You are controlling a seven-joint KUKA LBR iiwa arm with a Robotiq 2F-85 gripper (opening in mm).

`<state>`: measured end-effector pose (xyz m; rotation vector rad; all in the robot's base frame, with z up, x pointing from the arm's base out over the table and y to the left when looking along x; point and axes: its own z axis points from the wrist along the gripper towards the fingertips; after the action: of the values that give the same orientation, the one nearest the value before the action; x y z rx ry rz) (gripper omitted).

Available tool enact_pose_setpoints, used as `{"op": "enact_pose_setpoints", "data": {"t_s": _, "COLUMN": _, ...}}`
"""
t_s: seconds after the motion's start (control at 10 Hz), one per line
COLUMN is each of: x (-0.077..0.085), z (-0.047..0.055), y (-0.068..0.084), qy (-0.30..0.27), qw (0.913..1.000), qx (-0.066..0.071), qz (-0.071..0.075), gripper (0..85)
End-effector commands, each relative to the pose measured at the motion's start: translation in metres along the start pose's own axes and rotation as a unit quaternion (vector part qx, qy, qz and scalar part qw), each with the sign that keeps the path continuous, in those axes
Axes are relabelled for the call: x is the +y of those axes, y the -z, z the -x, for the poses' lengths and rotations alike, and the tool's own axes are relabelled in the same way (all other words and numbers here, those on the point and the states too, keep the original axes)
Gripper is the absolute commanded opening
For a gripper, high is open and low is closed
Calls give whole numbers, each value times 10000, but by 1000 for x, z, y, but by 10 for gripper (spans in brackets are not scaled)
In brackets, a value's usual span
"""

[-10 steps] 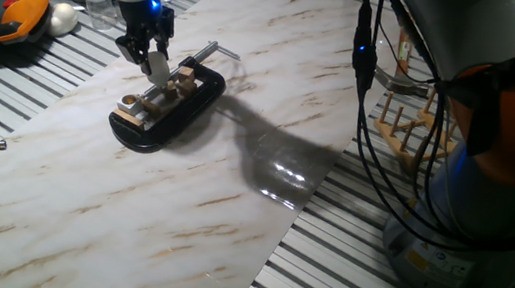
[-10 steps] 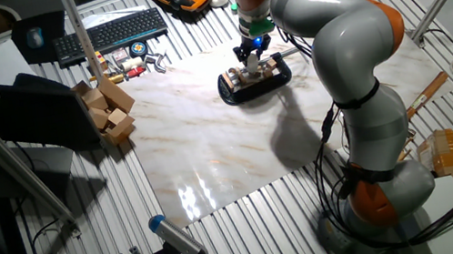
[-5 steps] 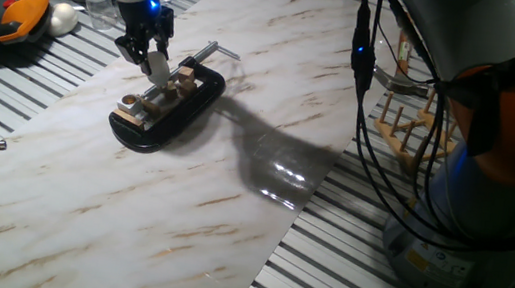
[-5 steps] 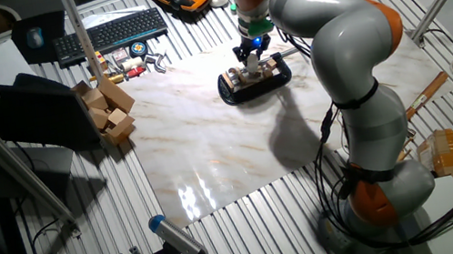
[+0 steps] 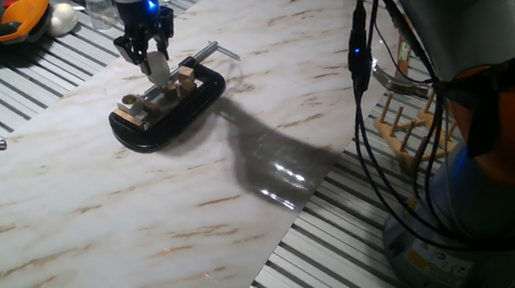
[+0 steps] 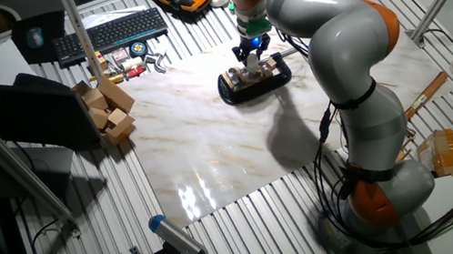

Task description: Install the light bulb by rotating it

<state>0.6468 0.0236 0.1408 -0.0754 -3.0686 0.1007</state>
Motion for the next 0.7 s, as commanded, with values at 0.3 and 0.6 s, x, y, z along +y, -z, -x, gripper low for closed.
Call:
{"op": "enact_pose_setpoints", "data": {"t_s": 0.3, "x": 0, "z": 0, "y": 0, "qy": 74, "qw": 9998, "qx": -113, "qz": 116, "gripper": 0}}
{"op": "enact_pose_setpoints", "data": {"t_s": 0.6, "x": 12, "z": 4, "y": 13, "qy": 43, "qw": 9999, "qx": -60, "qz": 91, "gripper": 0}}
